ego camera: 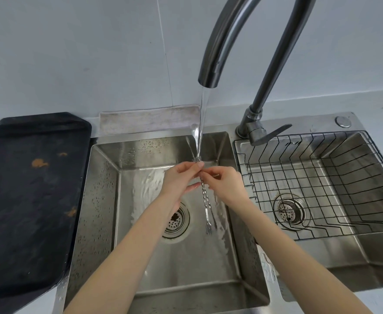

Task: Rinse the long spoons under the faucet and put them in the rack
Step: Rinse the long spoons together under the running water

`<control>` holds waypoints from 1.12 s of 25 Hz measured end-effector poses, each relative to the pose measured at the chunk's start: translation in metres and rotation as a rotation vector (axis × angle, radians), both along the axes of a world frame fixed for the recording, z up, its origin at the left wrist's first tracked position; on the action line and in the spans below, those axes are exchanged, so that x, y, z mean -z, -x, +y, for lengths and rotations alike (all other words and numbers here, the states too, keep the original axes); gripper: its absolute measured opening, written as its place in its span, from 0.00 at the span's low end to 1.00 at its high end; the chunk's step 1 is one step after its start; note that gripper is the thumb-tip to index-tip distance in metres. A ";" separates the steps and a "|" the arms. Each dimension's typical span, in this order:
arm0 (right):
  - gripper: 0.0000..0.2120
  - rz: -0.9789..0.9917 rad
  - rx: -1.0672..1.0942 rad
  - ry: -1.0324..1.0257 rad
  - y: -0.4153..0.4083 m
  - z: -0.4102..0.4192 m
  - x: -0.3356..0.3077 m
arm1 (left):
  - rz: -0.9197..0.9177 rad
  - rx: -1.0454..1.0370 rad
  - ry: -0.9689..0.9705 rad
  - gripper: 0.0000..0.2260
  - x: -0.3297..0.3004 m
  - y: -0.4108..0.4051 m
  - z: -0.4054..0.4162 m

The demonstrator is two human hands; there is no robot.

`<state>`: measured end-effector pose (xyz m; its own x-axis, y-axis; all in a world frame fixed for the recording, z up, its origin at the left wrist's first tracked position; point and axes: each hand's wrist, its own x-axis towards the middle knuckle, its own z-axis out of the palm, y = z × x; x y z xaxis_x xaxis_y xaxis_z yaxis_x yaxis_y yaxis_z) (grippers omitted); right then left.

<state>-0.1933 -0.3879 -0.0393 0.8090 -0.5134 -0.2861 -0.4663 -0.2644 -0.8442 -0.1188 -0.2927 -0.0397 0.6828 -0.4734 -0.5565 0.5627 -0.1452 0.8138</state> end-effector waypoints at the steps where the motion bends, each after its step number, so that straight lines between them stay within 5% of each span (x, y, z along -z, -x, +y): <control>1: 0.09 -0.017 0.012 0.005 -0.001 0.000 -0.001 | -0.007 0.009 0.008 0.02 -0.001 -0.001 0.000; 5: 0.06 -0.053 0.010 0.010 -0.005 0.000 -0.004 | -0.050 0.052 0.032 0.11 -0.006 -0.007 0.002; 28: 0.06 -0.043 -0.013 -0.063 0.001 0.000 0.001 | -0.082 -0.041 0.068 0.05 -0.018 -0.007 -0.003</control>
